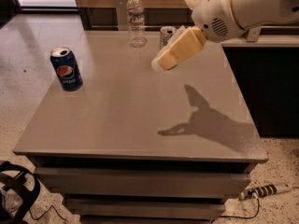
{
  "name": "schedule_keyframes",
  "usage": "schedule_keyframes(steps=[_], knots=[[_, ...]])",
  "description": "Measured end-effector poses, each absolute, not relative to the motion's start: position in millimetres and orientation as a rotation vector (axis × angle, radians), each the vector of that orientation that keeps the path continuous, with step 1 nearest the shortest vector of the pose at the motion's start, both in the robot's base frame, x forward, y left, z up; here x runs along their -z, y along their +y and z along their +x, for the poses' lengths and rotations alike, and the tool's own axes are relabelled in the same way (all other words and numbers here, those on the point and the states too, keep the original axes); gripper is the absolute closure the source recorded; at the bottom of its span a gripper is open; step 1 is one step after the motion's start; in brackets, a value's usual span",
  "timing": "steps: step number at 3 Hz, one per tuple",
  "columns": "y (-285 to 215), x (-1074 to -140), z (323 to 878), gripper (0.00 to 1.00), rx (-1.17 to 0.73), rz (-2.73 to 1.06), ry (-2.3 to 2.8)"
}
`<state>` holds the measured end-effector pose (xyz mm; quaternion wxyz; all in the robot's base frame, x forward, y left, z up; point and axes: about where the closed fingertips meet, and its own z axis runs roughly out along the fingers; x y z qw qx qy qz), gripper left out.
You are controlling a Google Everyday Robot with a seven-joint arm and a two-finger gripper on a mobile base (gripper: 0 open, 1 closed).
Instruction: Pick pepsi can
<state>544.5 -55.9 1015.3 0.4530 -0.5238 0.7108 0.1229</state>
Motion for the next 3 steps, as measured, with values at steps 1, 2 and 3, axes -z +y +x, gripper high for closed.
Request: schedule_keyframes(steps=[1,2,3], knots=[[-22,-984,558,0.00,-0.419,-1.272,1.724],[15,-955,571,0.00,-0.523,-1.222,1.675],[49,-929,587,0.00,-0.630,-1.139,1.607]])
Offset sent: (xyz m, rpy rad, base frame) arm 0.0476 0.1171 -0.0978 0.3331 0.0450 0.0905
